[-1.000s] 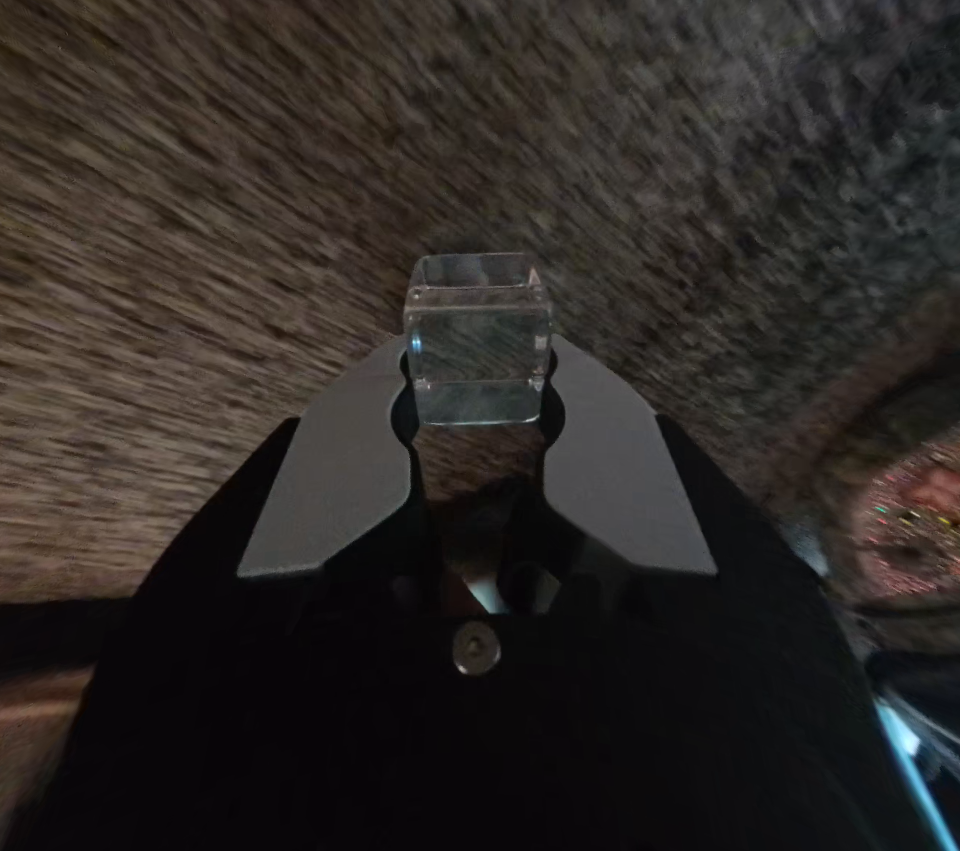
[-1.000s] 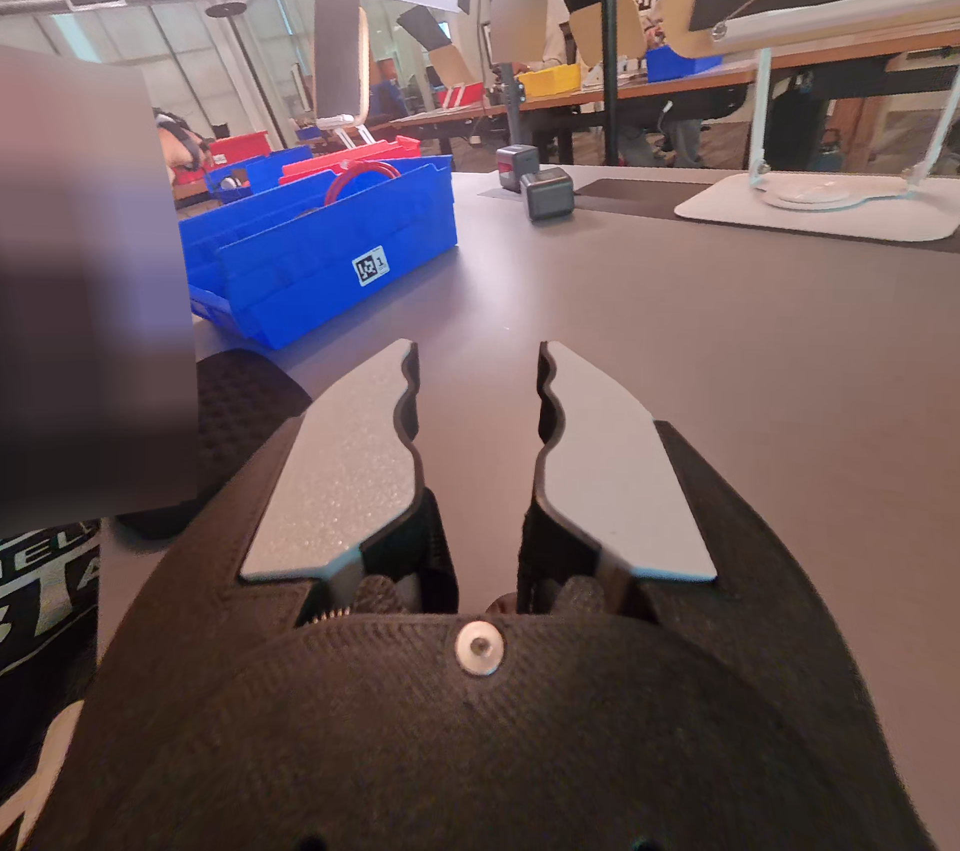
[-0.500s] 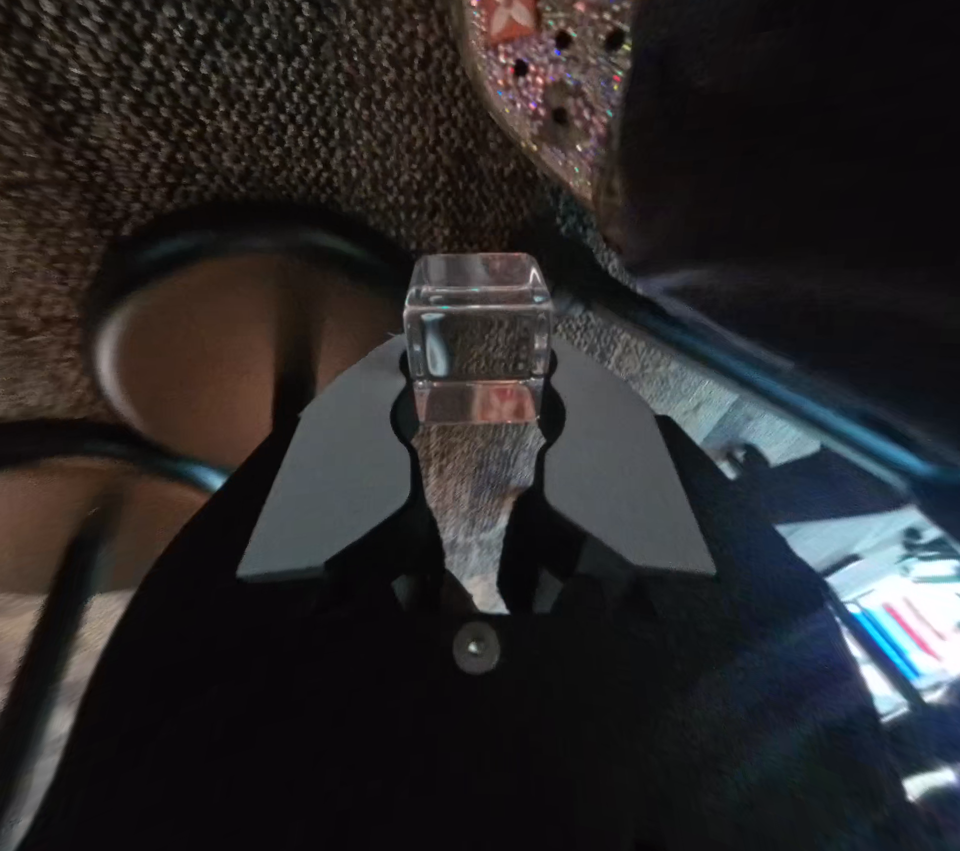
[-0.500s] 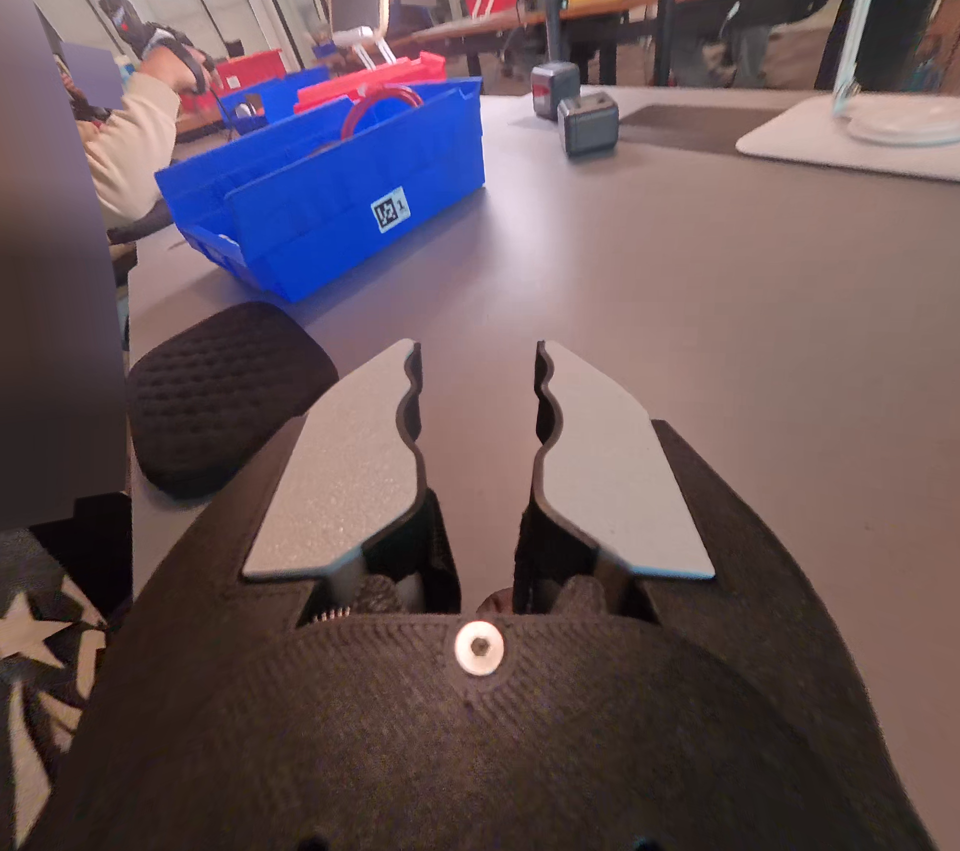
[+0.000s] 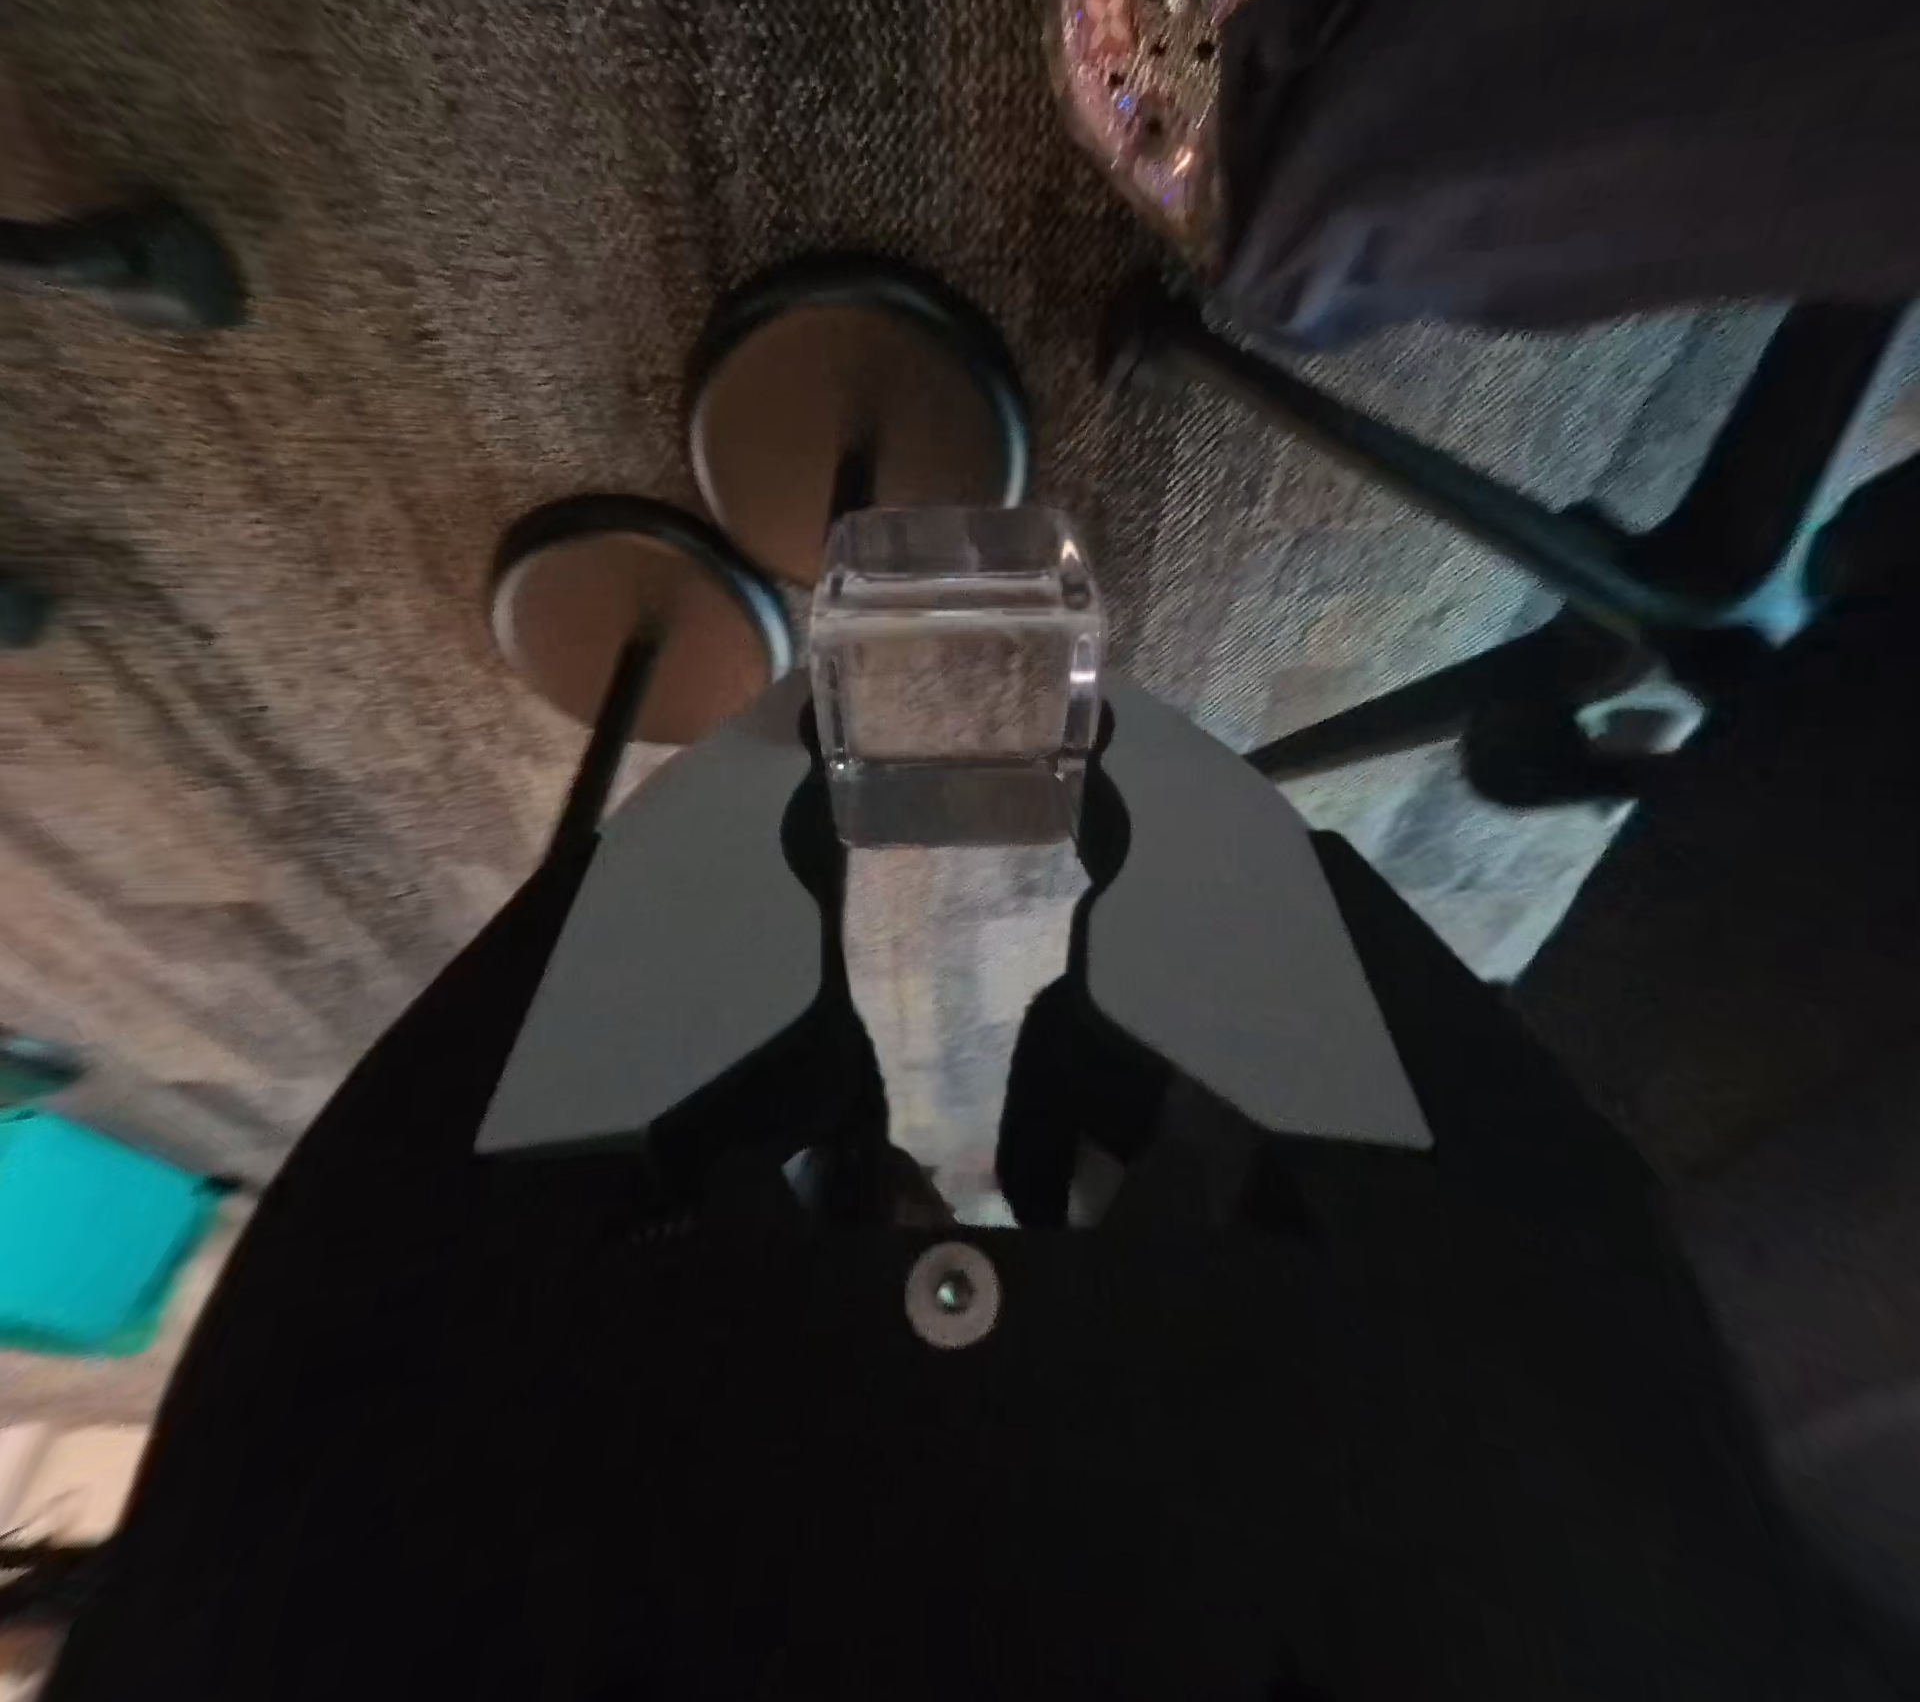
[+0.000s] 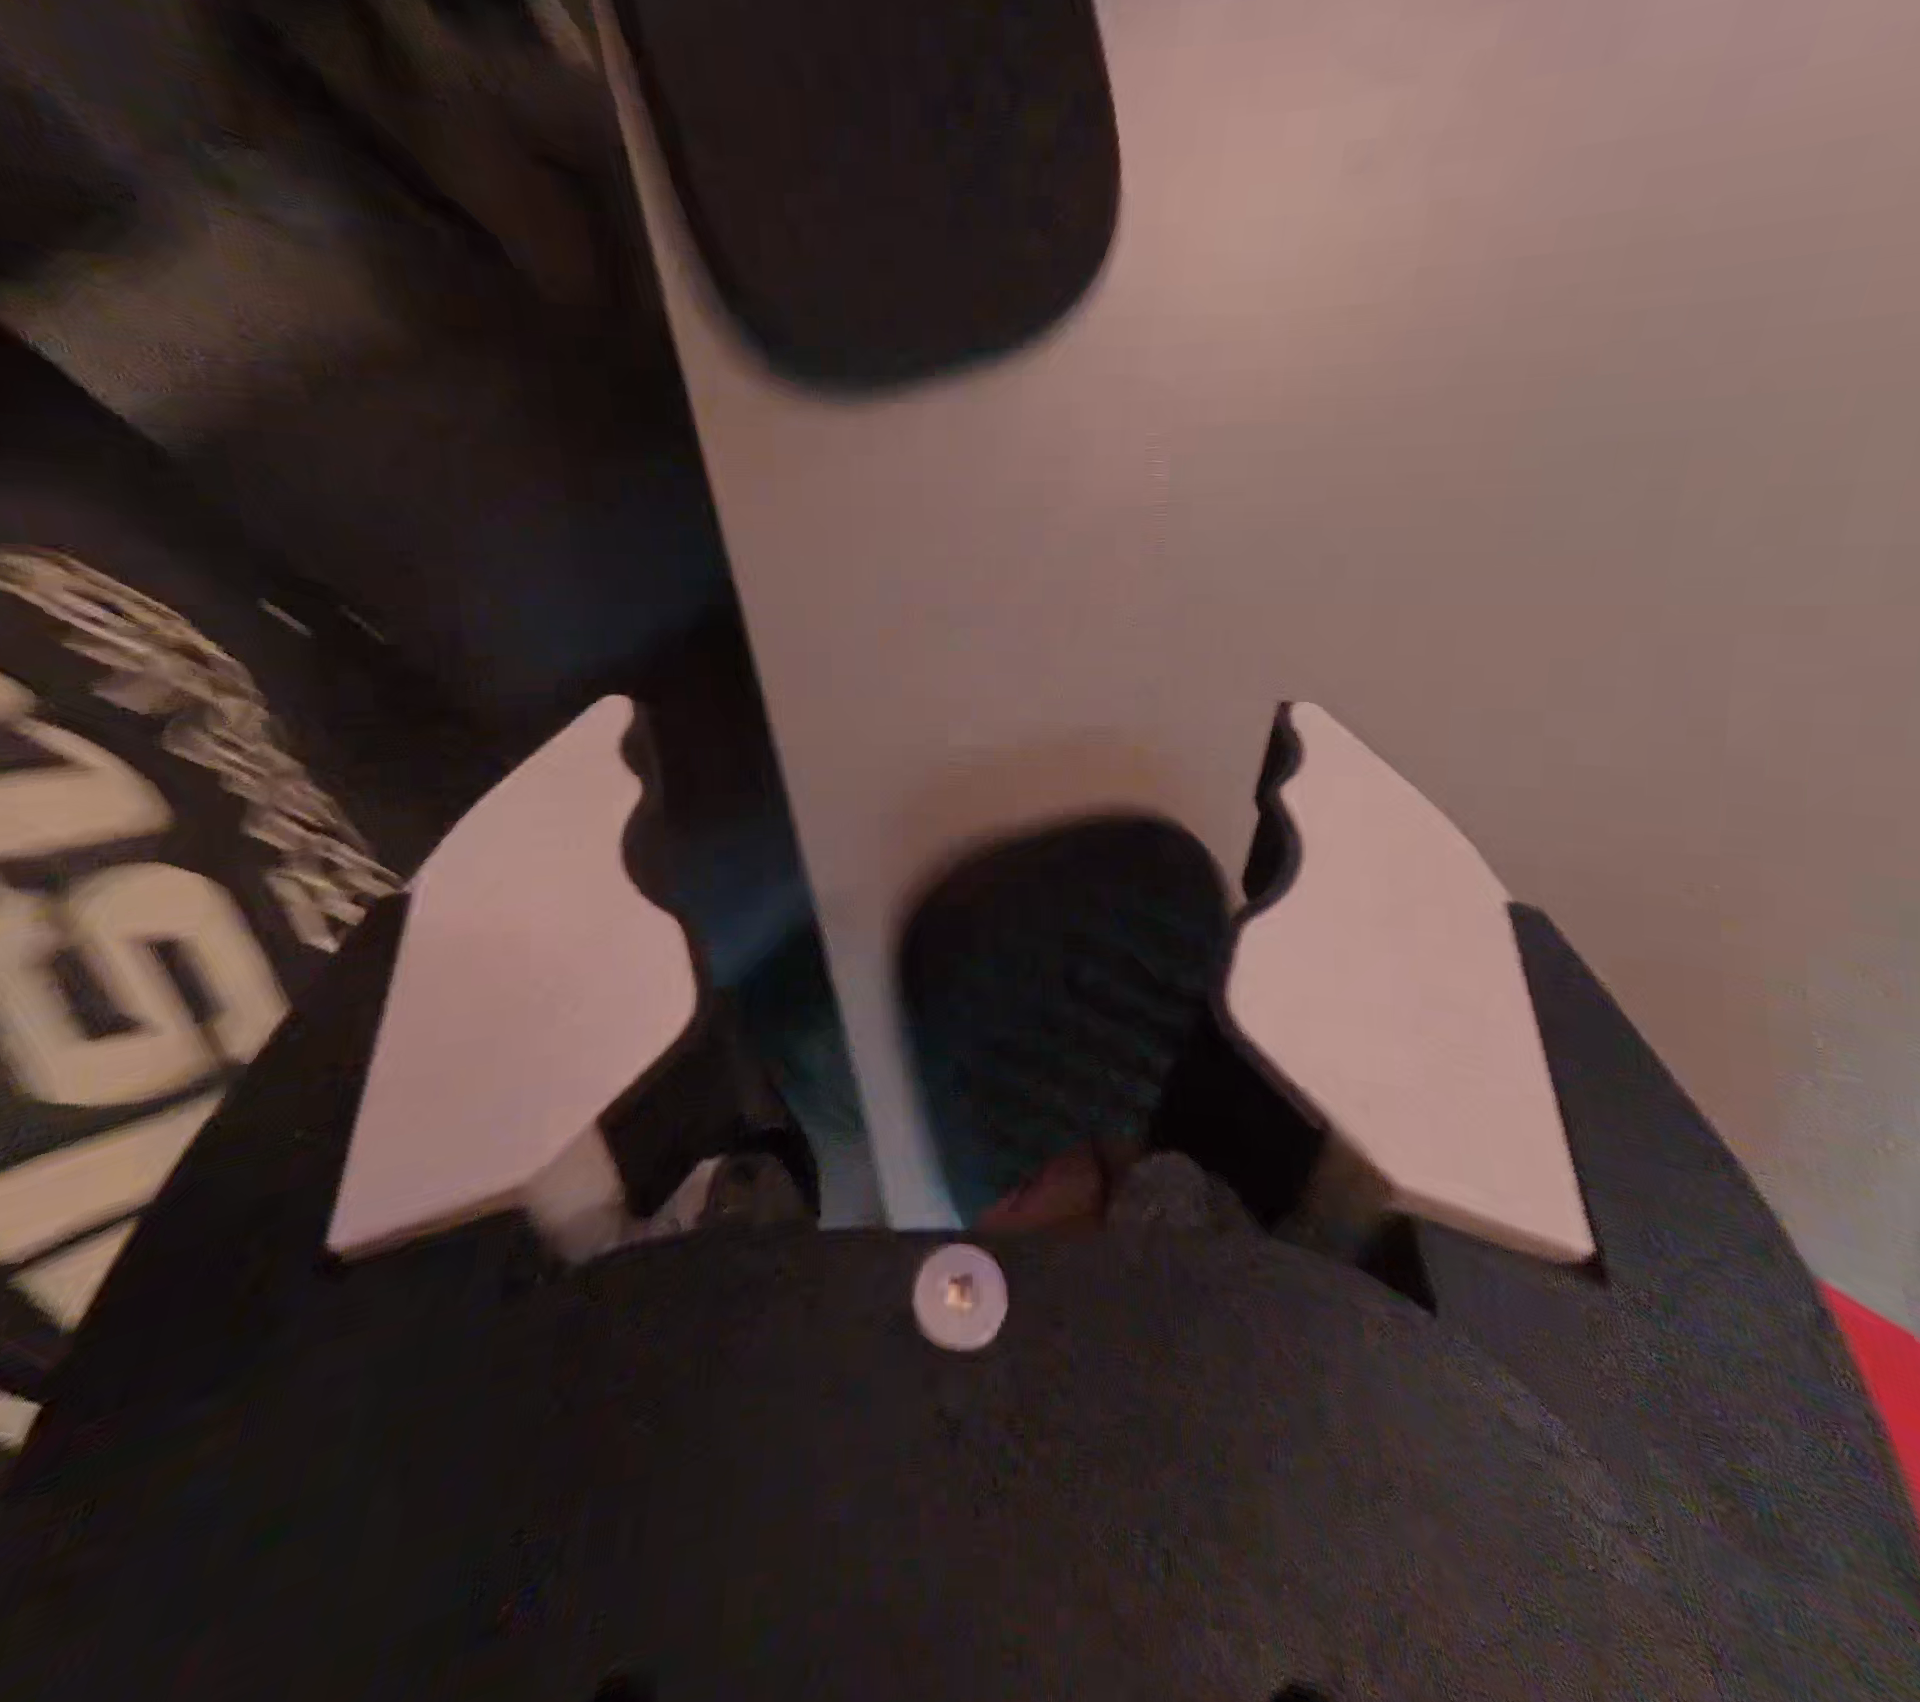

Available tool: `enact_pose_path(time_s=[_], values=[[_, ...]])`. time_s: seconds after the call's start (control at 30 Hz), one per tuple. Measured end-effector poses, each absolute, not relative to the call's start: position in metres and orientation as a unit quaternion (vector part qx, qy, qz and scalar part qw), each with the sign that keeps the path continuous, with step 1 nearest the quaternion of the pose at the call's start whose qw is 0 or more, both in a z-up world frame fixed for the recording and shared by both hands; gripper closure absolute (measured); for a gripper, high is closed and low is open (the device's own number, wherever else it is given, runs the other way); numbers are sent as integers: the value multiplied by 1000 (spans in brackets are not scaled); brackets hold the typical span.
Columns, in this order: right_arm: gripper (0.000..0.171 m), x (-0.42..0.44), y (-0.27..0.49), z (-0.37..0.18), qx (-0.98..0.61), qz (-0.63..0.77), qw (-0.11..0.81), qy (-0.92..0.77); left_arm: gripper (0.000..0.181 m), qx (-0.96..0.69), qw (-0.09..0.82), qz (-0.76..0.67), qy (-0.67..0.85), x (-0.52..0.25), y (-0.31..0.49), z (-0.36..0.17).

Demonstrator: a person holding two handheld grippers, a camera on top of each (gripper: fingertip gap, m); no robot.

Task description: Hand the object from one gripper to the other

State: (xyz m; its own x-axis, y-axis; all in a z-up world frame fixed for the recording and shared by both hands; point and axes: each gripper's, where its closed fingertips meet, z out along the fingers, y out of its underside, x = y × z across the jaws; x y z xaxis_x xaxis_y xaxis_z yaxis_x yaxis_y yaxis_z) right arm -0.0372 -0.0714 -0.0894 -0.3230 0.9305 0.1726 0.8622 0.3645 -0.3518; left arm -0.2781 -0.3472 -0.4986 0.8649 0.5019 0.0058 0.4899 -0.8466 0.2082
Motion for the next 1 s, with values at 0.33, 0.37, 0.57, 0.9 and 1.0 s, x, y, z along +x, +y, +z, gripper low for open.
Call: enact_pose_path(time_s=[0.33, 0.37, 0.57, 0.9, 1.0], values=[[54, 19, -171, 34, -234, -434, 374, -786, 138, 968, 110, -216, 71, -262, -355, -369], [56, 19, -180, 34, -211, -430, 388, -788, 138, 969, 95, -216, 76, -257, -355, -362], [42, 64, -139, 11, -253, -511, 289, -769, 138, 967, 48, -230, 98, -245, -372, -323], [53, 114, -61, -18, -368, -490, 158, -774, 138, 963, -161, -187, 112, -216, -332, -212], [44, 115, 2, -53, -482, -430, 97, -757, 137, 931, -306, -164, 110, -217, -286, -162]])
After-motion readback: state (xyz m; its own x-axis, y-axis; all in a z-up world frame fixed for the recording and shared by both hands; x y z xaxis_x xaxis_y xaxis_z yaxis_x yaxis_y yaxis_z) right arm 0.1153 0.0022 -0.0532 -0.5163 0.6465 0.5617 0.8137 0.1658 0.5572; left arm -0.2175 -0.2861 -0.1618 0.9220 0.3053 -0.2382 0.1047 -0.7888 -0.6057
